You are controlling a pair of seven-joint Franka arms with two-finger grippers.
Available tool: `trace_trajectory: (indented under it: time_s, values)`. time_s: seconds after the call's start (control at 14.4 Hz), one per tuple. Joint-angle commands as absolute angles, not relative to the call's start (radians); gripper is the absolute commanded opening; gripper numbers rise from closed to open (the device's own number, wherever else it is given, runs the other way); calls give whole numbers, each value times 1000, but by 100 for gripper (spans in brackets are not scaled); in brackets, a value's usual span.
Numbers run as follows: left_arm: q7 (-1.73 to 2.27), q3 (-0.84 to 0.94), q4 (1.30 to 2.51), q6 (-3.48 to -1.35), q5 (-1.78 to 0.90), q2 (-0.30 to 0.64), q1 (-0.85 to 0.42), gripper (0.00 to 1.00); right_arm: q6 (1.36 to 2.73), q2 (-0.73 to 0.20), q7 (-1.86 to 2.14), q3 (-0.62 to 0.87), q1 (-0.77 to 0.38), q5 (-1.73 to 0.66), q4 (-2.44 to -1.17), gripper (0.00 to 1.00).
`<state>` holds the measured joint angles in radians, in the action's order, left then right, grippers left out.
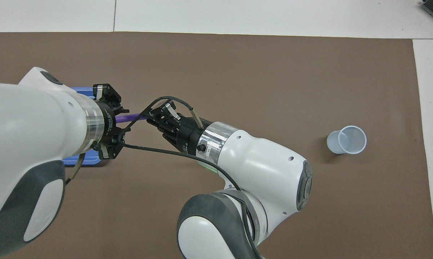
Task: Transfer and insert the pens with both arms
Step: 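Open the left gripper and pull the pen away with the right gripper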
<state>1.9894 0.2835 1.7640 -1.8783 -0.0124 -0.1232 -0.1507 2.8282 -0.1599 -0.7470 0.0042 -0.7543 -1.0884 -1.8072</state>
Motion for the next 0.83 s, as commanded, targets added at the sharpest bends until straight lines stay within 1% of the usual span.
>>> trace_trajectory:
  time_s: [0.0,0.14,0.21,0.42,0.49,0.55,0.76]
  values:
    - [1977,279,1759,-1852,3,-140,-160,38,2754,-161,-643,11,-710,-1091,-1799,0]
    - [1935,279,1770,-1850,3,-152,-160,38,2671,-156,-554,8,-671,-1056,-1805,0]
    - [1899,276,1770,-1850,3,-153,-158,38,2607,-155,-523,5,-648,-1005,-1805,0]
    - [1792,273,1779,-1836,-2,-161,-152,35,2388,-143,-470,5,-565,-710,-1801,0]
    - [1729,272,1782,-1830,-5,-164,-150,32,2323,-134,-441,8,-542,-622,-1801,0]
    - [1668,268,1793,-1829,-6,-167,-149,30,2266,-129,-402,6,-523,-562,-1801,0]
    - [1443,258,1833,-1813,-32,-192,-146,29,2111,-114,-254,6,-457,-403,-1804,0]
